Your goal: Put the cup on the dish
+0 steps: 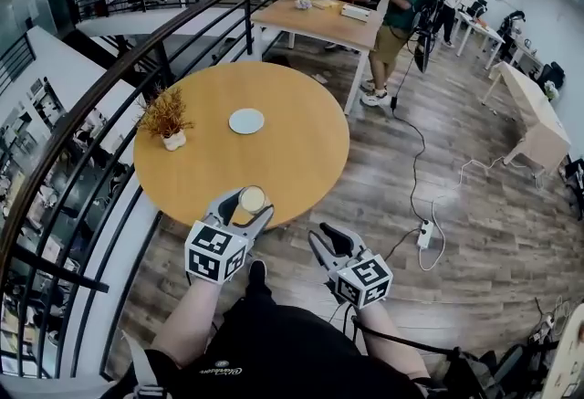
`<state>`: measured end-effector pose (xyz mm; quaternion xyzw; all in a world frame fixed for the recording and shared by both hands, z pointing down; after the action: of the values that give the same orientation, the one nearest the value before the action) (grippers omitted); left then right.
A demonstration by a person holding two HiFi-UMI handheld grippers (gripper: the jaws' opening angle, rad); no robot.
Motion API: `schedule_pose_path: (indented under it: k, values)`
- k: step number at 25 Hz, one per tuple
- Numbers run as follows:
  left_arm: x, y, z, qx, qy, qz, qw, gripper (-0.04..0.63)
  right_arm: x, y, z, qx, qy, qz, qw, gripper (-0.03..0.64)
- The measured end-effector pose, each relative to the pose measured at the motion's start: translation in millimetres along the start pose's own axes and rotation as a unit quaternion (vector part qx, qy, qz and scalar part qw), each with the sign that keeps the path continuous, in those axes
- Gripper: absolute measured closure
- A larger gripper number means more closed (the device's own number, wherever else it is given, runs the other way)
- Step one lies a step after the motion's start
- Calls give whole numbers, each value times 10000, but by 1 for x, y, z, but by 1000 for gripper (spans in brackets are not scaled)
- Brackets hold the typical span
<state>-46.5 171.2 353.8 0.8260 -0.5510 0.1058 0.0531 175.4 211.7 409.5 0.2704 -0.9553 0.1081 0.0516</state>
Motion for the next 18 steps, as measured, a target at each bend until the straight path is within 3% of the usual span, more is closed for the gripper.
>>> schedule_pose_path:
  k: [18]
  values:
    - [157, 164, 46, -256, 134, -297, 9991, 331, 179, -120, 83, 50, 338, -218, 9992, 509]
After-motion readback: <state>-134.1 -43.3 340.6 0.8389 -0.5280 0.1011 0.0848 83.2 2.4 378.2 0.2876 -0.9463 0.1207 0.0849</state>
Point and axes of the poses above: the fingertips, and each gripper's own axes: x forward along the fingers, y to its left, z out of its top, the point moved 8 cm from there along -x, backward along the fingers, and after that the axes turned 15 degrees about z, right-handed, at the moved point
